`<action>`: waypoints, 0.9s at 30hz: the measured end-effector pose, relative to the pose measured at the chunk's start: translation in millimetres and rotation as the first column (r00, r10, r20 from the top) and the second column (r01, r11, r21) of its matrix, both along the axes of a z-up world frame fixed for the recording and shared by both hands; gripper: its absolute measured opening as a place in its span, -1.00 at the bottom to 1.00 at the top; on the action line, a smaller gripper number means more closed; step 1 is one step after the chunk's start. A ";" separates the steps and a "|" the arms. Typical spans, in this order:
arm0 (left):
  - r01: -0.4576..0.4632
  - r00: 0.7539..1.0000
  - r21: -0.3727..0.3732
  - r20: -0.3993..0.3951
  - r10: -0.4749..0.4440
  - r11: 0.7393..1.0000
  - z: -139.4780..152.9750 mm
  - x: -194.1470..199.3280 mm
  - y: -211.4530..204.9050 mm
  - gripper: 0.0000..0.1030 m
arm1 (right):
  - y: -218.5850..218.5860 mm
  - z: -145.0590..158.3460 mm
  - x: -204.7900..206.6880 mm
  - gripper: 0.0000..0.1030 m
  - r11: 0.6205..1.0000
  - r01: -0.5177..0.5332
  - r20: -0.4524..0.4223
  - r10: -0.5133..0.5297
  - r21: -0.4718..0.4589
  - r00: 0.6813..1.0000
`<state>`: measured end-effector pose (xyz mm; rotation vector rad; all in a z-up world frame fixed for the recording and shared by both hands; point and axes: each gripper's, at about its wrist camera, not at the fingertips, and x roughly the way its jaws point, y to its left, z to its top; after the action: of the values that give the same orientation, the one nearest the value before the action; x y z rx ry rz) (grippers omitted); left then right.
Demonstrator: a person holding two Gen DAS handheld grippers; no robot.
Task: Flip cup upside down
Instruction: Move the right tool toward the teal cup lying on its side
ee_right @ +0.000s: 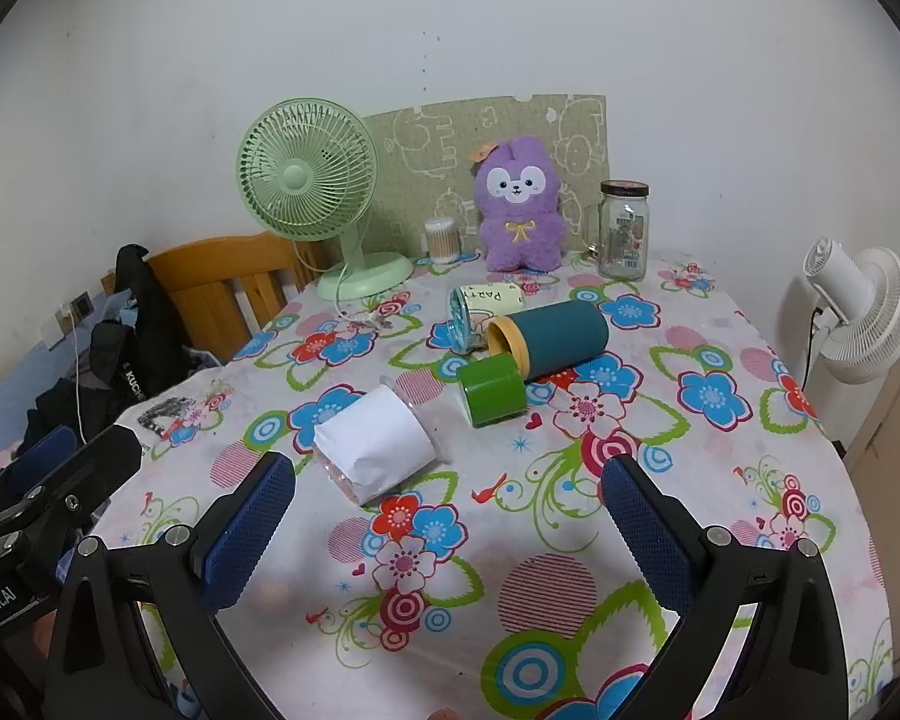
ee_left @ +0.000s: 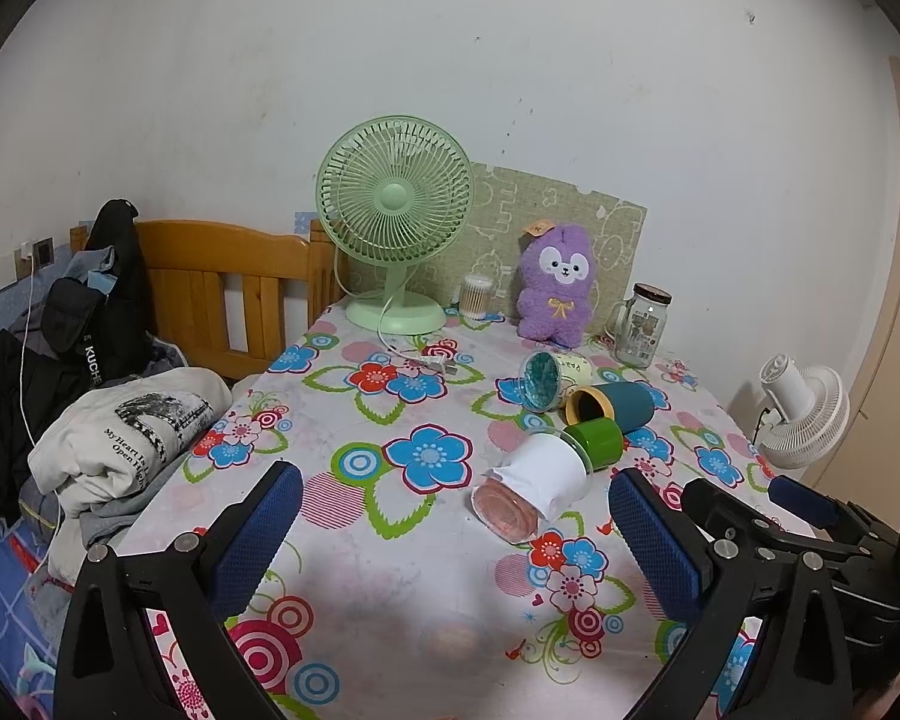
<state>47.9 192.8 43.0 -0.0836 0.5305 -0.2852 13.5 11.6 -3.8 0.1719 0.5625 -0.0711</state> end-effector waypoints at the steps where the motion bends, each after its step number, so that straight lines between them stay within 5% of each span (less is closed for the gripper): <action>1: 0.000 1.000 0.001 0.000 0.000 1.000 0.2 -0.2 0.1 1.00 | 0.1 -0.2 0.2 1.00 1.000 0.000 -0.001 0.000 0.000 1.000; 11: 0.001 1.000 0.001 -0.011 -0.001 1.000 -7.3 4.3 0.6 1.00 | -1.0 -3.2 2.9 1.00 1.000 0.002 -0.009 -0.002 0.001 1.000; 27: 0.104 0.992 0.048 -0.077 -0.100 0.993 -31.5 48.3 -13.5 1.00 | -37.8 -20.3 75.0 1.00 0.993 0.114 -0.165 -0.106 0.042 0.981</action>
<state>96.2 179.3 11.5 -0.0169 0.6167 -0.3694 88.5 -26.1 -24.1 0.2483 0.7181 -0.1794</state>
